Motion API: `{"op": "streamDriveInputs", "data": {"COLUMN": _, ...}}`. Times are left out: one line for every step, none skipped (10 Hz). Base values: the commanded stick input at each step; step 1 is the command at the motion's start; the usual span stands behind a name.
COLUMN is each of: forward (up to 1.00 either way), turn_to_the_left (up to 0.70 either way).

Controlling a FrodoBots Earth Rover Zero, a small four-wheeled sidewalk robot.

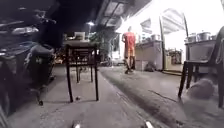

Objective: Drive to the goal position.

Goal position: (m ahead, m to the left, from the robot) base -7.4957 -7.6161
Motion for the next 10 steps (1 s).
{"op": "streamDriveInputs", "data": {"forward": -0.11, "turn_to_the_left": 0.00}}
{"op": "streamDriveInputs", "data": {"forward": -0.70, "turn_to_the_left": 0.00}}
{"op": "streamDriveInputs", "data": {"forward": -0.64, "turn_to_the_left": 0.00}}
{"op": "streamDriveInputs", "data": {"forward": -0.44, "turn_to_the_left": 0.00}}
{"op": "streamDriveInputs", "data": {"forward": 0.00, "turn_to_the_left": 0.00}}
{"op": "streamDriveInputs", "data": {"forward": 0.00, "turn_to_the_left": 0.00}}
{"op": "streamDriveInputs", "data": {"forward": 0.00, "turn_to_the_left": 0.00}}
{"op": "streamDriveInputs", "data": {"forward": 0.00, "turn_to_the_left": 0.00}}
{"op": "streamDriveInputs", "data": {"forward": 0.00, "turn_to_the_left": 0.00}}
{"op": "streamDriveInputs", "data": {"forward": 0.00, "turn_to_the_left": 0.00}}
